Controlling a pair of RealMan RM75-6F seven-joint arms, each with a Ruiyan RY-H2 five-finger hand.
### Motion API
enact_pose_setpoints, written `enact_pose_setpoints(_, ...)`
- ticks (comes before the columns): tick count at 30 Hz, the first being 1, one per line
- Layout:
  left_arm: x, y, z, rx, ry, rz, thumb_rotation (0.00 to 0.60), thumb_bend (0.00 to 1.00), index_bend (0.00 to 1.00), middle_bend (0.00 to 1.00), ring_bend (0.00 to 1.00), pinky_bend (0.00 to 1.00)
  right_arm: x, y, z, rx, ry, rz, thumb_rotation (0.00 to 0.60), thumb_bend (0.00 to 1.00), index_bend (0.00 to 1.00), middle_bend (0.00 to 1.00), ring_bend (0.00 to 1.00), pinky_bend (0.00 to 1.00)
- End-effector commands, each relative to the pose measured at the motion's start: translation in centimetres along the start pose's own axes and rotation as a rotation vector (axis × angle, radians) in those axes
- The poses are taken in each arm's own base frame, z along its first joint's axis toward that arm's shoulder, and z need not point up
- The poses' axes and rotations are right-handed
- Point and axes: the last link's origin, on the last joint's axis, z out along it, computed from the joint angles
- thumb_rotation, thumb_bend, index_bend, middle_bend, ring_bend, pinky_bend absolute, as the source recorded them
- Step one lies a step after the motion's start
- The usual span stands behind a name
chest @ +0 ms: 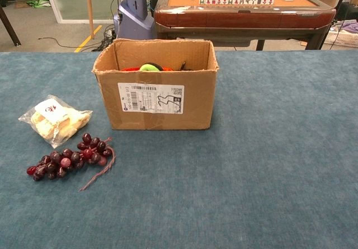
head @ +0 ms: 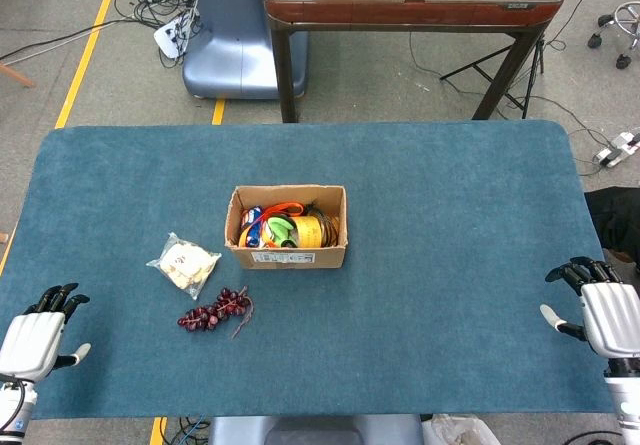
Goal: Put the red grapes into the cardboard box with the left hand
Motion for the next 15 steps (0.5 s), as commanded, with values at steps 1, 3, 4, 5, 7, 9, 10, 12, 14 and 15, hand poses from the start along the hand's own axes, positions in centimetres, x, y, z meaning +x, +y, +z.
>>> enact_pose_setpoints(1, -0.2, -0.1, -0.2, 0.005, -0.007, -0.002, 0.600, 0.16, 0.27, 0.13, 0.11, 0.31, -0.1, 0.0, 0.2, 0.003, -0.007, 0.001, 0.600, 0.21, 0.46, 0.42, 0.24, 0.28)
enact_pose_setpoints(3, -0.3, -0.1, -0.2, 0.007, -0.013, 0.000, 0.600, 0.16, 0.27, 0.13, 0.11, 0.31, -0.3, 0.0, 0.4, 0.001, -0.018, -0.002, 0.600, 0.21, 0.46, 0.42, 0.24, 0.28)
enact_pose_setpoints(4, -0.3, -0.1, -0.2, 0.006, -0.014, 0.001, 0.600, 0.16, 0.27, 0.13, 0.11, 0.32, -0.4, 0.0, 0.5, 0.001, -0.020, -0.004, 0.600, 0.21, 0.46, 0.42, 0.24, 0.28)
enact_pose_setpoints(5, -0.3, 0.0, -0.3, 0.002, -0.012, -0.001, 0.600, 0.16, 0.27, 0.13, 0.11, 0.32, -0.4, 0.0, 0.5, 0.001, -0.022, -0.006, 0.600, 0.21, 0.46, 0.42, 0.24, 0.28)
enact_pose_setpoints(7, -0.2, 0.3, -0.3, -0.015, -0.007, -0.003, 0.600, 0.16, 0.27, 0.13, 0.11, 0.32, -0.5, -0.1, 0.5, 0.003, -0.022, -0.008, 0.600, 0.21, 0.46, 0.42, 0.24, 0.28)
enact_pose_setpoints(9, -0.1, 0.8, -0.5, -0.036, -0.004, -0.016, 0.600, 0.16, 0.27, 0.14, 0.12, 0.32, -0.5, -0.3, 0.3, 0.004, -0.017, -0.009, 0.600, 0.21, 0.46, 0.42, 0.24, 0.28)
enact_pose_setpoints(10, -0.1, 1.1, -0.5, -0.045, -0.003, -0.026, 0.600, 0.16, 0.27, 0.15, 0.13, 0.33, -0.4, -0.3, 0.3, 0.004, -0.013, -0.008, 0.600, 0.21, 0.46, 0.42, 0.24, 0.28)
enact_pose_setpoints(12, -0.1, 1.6, -0.4, -0.070, -0.003, -0.041, 0.600, 0.16, 0.27, 0.16, 0.15, 0.35, -0.3, -0.2, 0.2, 0.000, -0.006, -0.007, 0.600, 0.21, 0.46, 0.42, 0.24, 0.28)
enact_pose_setpoints(14, 0.0, 2.2, -0.2, -0.096, -0.004, -0.057, 0.600, 0.16, 0.27, 0.16, 0.15, 0.35, -0.1, -0.1, 0.2, -0.004, 0.001, -0.004, 0.600, 0.21, 0.46, 0.42, 0.24, 0.28)
enact_pose_setpoints(15, 0.0, 2.6, -0.1, -0.110, -0.004, -0.061, 0.600, 0.16, 0.27, 0.16, 0.15, 0.34, 0.0, -0.1, 0.2, -0.005, 0.005, -0.003, 0.600, 0.21, 0.46, 0.42, 0.24, 0.28)
